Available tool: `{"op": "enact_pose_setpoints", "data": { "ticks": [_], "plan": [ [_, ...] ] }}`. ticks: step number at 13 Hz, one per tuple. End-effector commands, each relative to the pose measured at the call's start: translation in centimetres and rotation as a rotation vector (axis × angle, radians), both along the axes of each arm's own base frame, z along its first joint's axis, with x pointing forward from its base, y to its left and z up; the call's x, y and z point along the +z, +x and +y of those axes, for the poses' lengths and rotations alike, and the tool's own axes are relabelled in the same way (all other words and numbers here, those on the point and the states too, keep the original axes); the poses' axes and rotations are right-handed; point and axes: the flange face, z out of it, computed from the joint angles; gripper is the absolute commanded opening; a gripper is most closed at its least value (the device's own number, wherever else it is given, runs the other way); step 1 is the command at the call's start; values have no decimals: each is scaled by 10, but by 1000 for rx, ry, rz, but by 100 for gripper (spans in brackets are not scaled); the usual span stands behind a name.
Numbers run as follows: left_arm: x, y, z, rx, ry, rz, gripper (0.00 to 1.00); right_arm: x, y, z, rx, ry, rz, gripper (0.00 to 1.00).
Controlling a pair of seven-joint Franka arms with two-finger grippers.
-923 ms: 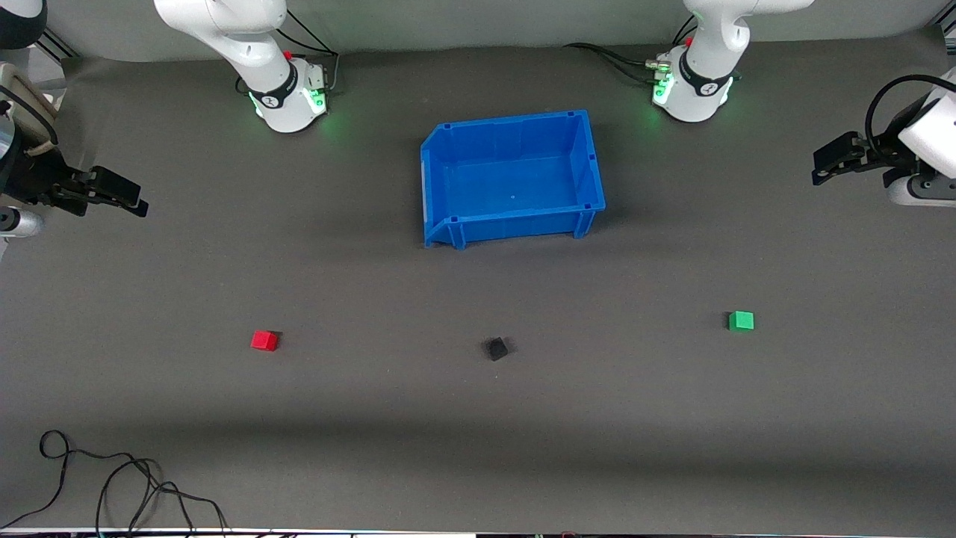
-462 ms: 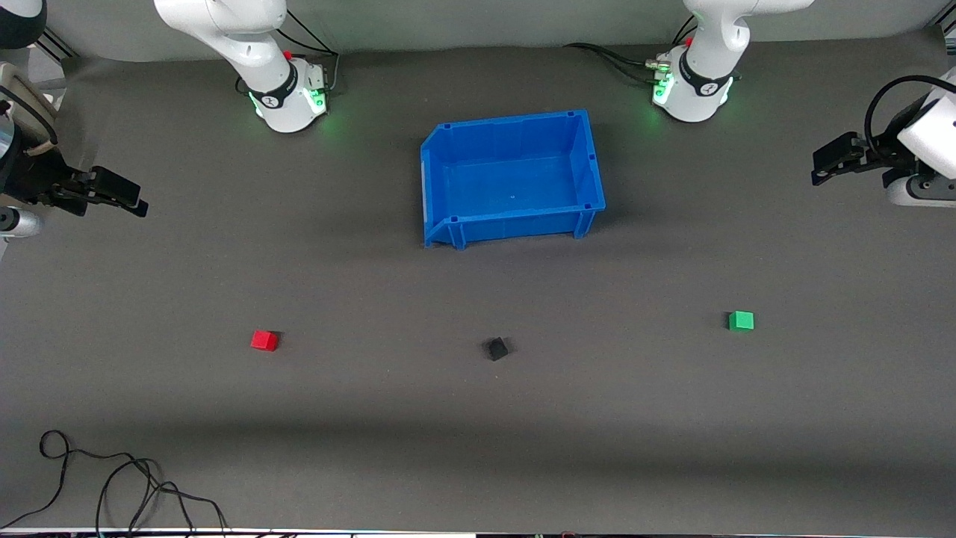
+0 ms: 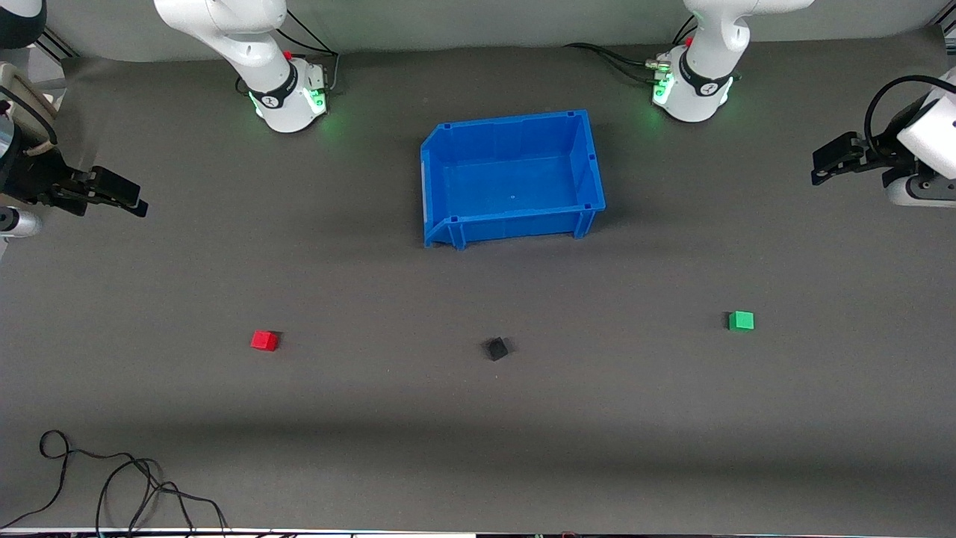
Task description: Attach green and red cubes to black cube
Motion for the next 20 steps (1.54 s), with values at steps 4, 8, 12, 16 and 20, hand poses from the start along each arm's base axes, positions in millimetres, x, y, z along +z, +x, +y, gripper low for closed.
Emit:
{"op": "enact_pose_setpoints", "data": {
  "ticks": [4, 8, 12, 16, 20],
  "plan": [
    [2, -7, 35, 400, 56, 44, 100, -2, 6, 4, -4, -3, 21, 100],
    [-12, 7, 62, 925, 92, 44, 100, -11, 11, -1, -5, -9, 37, 100],
    [-41, 34, 104, 1404, -30, 104, 100, -39, 21, -11, -20, -12, 85, 100],
    [-108, 71, 124, 1554, -99, 196, 100, -110, 58, -21, -36, -9, 119, 100],
    [-177, 92, 141, 1624, -140, 236, 100, -185, 86, -22, -43, -6, 79, 100]
  ]
}}
